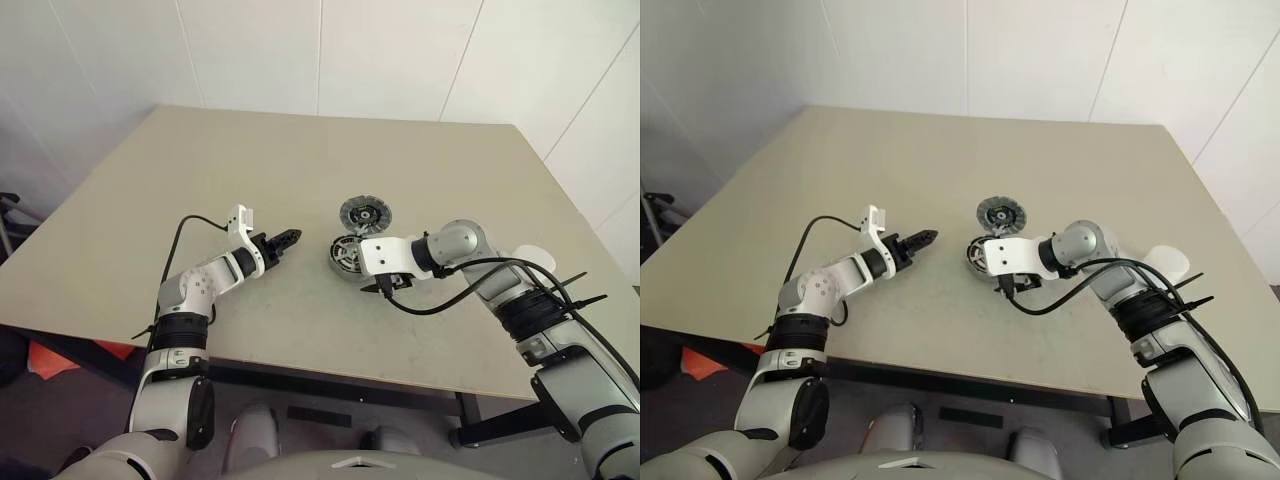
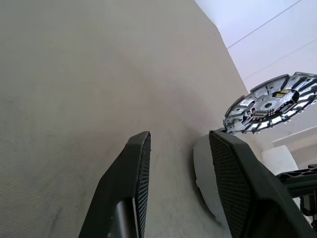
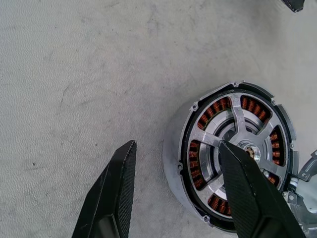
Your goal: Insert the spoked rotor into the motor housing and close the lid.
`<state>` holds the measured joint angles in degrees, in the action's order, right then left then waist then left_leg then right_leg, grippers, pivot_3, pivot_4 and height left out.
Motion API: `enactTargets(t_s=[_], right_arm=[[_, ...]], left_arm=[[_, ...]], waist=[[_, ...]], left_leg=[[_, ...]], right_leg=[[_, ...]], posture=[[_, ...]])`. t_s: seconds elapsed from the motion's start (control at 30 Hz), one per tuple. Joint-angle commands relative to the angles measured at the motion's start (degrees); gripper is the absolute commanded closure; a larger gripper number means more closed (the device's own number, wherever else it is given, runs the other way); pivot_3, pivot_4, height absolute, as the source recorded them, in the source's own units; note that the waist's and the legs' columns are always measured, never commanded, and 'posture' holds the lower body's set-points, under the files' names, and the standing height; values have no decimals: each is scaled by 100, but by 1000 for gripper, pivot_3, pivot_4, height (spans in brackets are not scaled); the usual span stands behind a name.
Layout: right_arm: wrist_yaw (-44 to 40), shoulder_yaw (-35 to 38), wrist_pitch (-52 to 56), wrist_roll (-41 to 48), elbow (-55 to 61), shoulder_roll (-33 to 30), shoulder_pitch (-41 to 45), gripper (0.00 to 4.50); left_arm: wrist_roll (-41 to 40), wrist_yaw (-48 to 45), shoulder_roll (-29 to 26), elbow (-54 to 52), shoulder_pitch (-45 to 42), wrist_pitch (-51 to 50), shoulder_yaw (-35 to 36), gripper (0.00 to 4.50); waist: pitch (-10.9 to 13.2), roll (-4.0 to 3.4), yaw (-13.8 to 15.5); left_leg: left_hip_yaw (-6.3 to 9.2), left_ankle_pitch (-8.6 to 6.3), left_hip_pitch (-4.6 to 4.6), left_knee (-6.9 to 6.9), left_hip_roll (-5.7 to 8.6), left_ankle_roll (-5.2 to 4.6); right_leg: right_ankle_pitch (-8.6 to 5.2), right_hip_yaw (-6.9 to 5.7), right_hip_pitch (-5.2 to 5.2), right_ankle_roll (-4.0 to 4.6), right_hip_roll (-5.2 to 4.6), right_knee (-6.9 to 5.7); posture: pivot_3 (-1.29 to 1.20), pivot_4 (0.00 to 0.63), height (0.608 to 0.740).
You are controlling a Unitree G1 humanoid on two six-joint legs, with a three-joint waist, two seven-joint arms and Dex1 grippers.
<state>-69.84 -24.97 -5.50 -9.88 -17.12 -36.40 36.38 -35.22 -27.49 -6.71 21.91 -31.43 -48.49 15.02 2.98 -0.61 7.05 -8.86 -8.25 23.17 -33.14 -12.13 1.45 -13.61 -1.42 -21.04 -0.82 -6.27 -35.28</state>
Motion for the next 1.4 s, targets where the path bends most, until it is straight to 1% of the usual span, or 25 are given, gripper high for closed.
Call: enactTargets(t_s=[0.03, 0.23, 0.37, 0.47, 0.57, 0.77, 0.83, 0.9, 1.03, 1.13, 1.2, 1.27, 1.33, 1.4], right_arm=[[-31, 77, 114, 5, 130, -80, -90, 1566], [-22, 168, 84, -6, 77, -213, -172, 1566], [-16, 73, 177, 10, 25, -51, -175, 1566], [23, -43, 83, -150, -150, 40, -90, 1566], [-68, -110, -34, -251, -289, 67, 58, 2132], [4, -237, -414, -507, -907, 163, 535, 3979], [-21, -255, -543, -511, -1062, 179, 629, 4475], [-85, -221, -557, -411, -1206, 234, 730, 4498], [46, -210, -722, -494, -1571, 276, 897, 4498], [-8, -162, -723, -439, -1675, 262, 923, 4498], [194, -48, -553, -426, -1665, 280, 907, 4498], [333, 144, -78, -289, -1485, 317, 859, 4498], [222, 327, 573, -28, -1150, 336, 784, 4498], [-28, 630, 1663, 481, -549, 381, 730, 4498]], left_arm=[[-13, -73, -17, -33, -161, 92, -48, 2516], [13, -113, -17, -8, -138, 94, -114, 2516], [27, -122, -15, 42, -174, 116, -118, 2516], [32, -116, -16, 63, -188, 139, -110, 2516], [28, -92, -14, 70, -166, 186, -88, 2516], [-8, -20, 31, -37, -34, 246, -24, 2516], [-15, 3, 50, -55, -10, 265, 0, 2516], [-34, 34, 62, -93, -3, 286, 43, 2516], [-63, 60, 59, -59, -44, 339, 120, 2516], [-31, 58, 77, 3, -40, 396, 137, 2516], [-25, 66, 103, 25, -9, 433, 143, 2516], [-22, 76, 142, 37, 33, 471, 145, 2516], [-44, 126, 196, 32, 50, 484, 177, 2516], [-102, 152, 234, 32, 36, 490, 249, 2516]], waist=[[0, 0, 1], [0, 0, 0], [0, 0, -5], [-1, 1, -18], [-1, 1, -79], [-4, 8, -147], [-3, 10, -171], [-2, 10, -181], [-1, 10, -171], [0, 12, -169], [1, 13, -165], [3, 13, -166], [10, 14, -161], [20, 14, -148]], left_leg=[[0, 0, 0, 0, 0, 0], [0, 0, 0, 0, 0, 0], [0, 0, -1, 1, 0, 0], [0, 0, -4, 2, -1, 0], [0, 0, -9, 2, -1, 0], [0, 0, -4, 3, -2, 0], [0, 0, -9, 3, -2, 0], [0, -1, -17, 3, -5, 0], [2, -1, -19, 10, -8, 1], [2, -1, -19, 10, -4, 1], [2, -1, -18, 10, -1, 0], [2, -1, -17, 10, -1, 1], [3, -1, -13, 11, 0, 1], [4, -1, -1, 15, 3, 0]], right_leg=[[0, 0, 0, 0, 0, 0], [0, 1, -1, 0, 0, 0], [0, 1, -1, 0, 0, 0], [0, 1, 1, 0, 1, 0], [0, 1, 2, 0, 3, -2], [0, 0, 2, 0, 2, 3], [2, -1, 3, 3, 4, 2], [9, -1, 3, 15, 4, 1], [10, -2, -2, 16, 6, 1], [10, -1, -3, 15, 5, 1], [10, 0, -3, 15, 4, 2], [10, 1, -5, 14, 4, 3], [10, 0, -11, 14, 4, 3], [12, 4, -16, 17, 3, 3]], posture=[[0, 0, 740], [0, 0, 740], [0, 0, 740], [0, 0, 740], [0, 0, 740], [0, 0, 740], [0, 0, 740], [0, 0, 740], [0, 0, 740], [0, 0, 740], [0, 0, 740], [0, 0, 740], [0, 0, 740], [0, 0, 740]])
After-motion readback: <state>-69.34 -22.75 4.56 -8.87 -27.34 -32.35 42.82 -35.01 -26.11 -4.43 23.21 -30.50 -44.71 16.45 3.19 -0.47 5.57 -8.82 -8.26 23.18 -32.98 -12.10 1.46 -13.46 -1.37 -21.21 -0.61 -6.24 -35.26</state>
